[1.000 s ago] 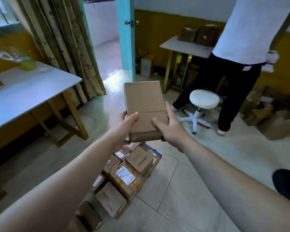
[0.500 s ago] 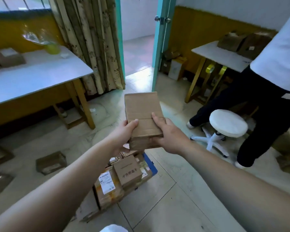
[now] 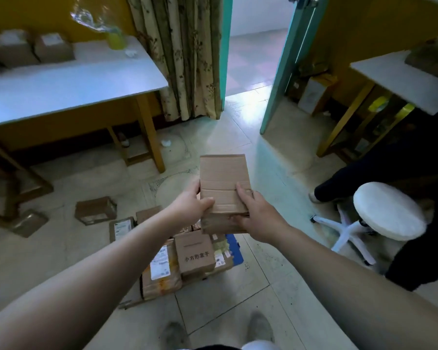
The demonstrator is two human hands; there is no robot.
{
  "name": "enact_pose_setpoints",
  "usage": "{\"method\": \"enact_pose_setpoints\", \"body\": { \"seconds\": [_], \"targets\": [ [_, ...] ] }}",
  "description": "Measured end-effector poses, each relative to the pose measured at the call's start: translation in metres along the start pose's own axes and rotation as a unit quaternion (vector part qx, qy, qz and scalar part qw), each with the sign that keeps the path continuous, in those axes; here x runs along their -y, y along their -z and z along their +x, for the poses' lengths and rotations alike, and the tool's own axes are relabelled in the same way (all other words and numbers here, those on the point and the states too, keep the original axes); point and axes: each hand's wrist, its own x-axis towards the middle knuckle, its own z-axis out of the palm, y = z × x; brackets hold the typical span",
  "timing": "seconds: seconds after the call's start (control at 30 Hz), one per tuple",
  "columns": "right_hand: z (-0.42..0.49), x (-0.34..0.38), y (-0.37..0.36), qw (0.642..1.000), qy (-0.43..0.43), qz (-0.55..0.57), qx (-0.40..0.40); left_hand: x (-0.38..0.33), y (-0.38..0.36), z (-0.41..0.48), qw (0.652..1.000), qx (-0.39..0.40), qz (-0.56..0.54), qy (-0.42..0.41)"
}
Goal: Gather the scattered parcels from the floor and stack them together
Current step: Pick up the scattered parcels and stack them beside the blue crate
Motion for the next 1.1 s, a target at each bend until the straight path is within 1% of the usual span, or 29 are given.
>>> {"method": "enact_pose_setpoints", "body": {
  "seconds": [0.07, 0.17, 0.23, 0.3, 0.37, 0.47, 0.53, 0.6, 0.73, 0.83, 0.97, 1.1],
  "targets": [
    [0.015, -0.016, -0.002, 0.999, 0.025, -0.015, 0.026, 0.007, -0.011, 0.013, 1.000, -0.011, 0.008, 0.009],
    [0.040, -0.051, -0.008, 0.996, 0.043, -0.029, 0.076, 0.026, -0.033, 0.037, 0.998, -0.032, 0.017, 0.049],
    [0.054, -0.080, -0.018, 0.992, 0.044, -0.041, 0.107, 0.049, -0.050, 0.057, 0.994, -0.042, 0.051, 0.086],
    [0.068, -0.113, -0.035, 0.988, 0.036, -0.058, 0.137, 0.080, -0.067, 0.080, 0.984, -0.051, 0.113, 0.131],
    [0.084, -0.147, -0.057, 0.985, 0.026, -0.069, 0.157, 0.119, -0.083, 0.102, 0.966, -0.047, 0.199, 0.159],
    [0.108, -0.190, -0.103, 0.980, 0.006, -0.089, 0.179, 0.184, -0.103, 0.132, 0.921, 0.005, 0.341, 0.190],
    [0.122, -0.214, -0.141, 0.977, 0.000, -0.093, 0.192, 0.229, -0.113, 0.151, 0.898, 0.022, 0.387, 0.207],
    [0.135, -0.237, -0.181, 0.974, -0.003, -0.098, 0.203, 0.272, -0.123, 0.169, 0.884, 0.023, 0.416, 0.210],
    [0.151, -0.278, -0.255, 0.968, -0.001, -0.104, 0.228, 0.345, -0.139, 0.186, 0.863, 0.028, 0.447, 0.233],
    [0.157, -0.300, -0.296, 0.965, -0.011, -0.104, 0.239, 0.386, -0.145, 0.186, 0.855, 0.036, 0.451, 0.255],
    [0.166, -0.316, -0.327, 0.967, -0.017, -0.098, 0.233, 0.415, -0.153, 0.178, 0.855, 0.035, 0.446, 0.264],
    [0.179, -0.321, -0.339, 0.963, -0.022, -0.107, 0.245, 0.426, -0.159, 0.173, 0.859, 0.035, 0.436, 0.267]
  ]
}}
